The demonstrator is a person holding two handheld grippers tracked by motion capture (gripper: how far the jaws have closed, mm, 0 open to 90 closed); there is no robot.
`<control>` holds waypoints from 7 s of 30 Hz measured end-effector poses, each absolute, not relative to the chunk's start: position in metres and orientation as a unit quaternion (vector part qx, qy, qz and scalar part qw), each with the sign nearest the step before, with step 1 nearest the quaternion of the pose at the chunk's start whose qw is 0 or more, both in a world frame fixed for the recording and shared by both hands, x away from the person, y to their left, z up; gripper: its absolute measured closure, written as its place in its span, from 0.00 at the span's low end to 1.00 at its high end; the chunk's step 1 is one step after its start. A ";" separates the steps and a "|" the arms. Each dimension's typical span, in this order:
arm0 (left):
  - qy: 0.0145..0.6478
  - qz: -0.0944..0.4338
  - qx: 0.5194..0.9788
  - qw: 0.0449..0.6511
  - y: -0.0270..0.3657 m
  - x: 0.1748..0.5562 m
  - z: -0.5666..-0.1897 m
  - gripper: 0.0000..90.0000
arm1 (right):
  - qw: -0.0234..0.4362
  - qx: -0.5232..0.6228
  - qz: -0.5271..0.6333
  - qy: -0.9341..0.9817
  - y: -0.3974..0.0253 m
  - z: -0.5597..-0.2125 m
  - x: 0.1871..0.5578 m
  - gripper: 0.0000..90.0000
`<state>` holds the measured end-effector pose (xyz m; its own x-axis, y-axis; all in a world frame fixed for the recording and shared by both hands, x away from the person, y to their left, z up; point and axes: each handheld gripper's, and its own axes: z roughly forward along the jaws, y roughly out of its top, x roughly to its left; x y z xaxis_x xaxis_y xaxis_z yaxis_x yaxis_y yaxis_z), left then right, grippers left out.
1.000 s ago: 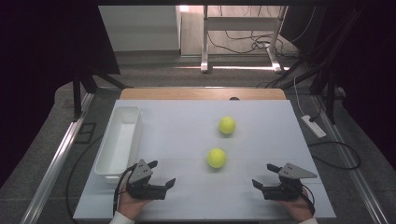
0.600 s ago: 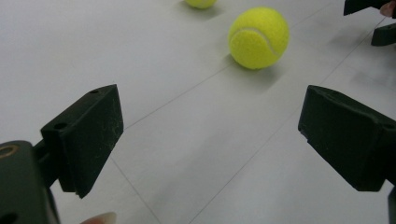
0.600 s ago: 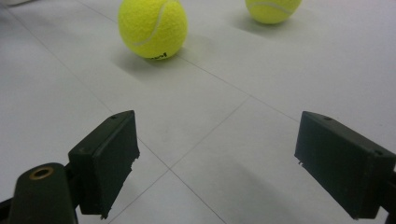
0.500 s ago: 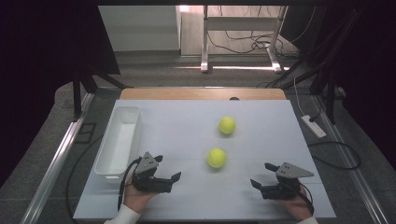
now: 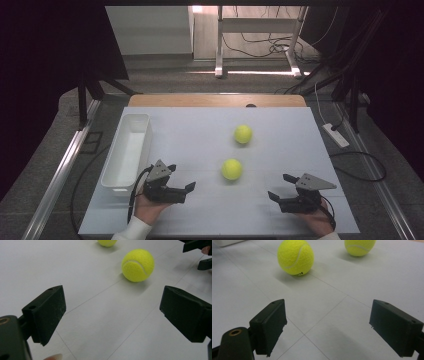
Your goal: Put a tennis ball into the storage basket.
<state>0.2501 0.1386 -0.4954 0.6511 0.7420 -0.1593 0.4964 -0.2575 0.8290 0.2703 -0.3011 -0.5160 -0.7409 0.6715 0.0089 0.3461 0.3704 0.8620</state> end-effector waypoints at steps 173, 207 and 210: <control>0.311 0.068 0.861 0.396 0.005 0.339 -0.501 0.30 | 0.183 0.321 0.462 0.807 -0.306 -0.518 0.269 0.16; 0.308 0.089 0.850 0.419 0.030 0.327 -0.476 0.30 | 0.187 0.323 0.462 0.805 -0.307 -0.517 0.268 0.16; 0.311 0.091 0.847 0.422 0.032 0.326 -0.474 0.30 | 0.187 0.323 0.462 0.804 -0.307 -0.517 0.268 0.16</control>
<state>0.3263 0.0317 -0.4744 0.7898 0.6035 -0.1094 0.4508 -0.4502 0.7708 0.2678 -0.3069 -0.5170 -0.7215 0.6924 -0.0023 0.3469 0.3643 0.8643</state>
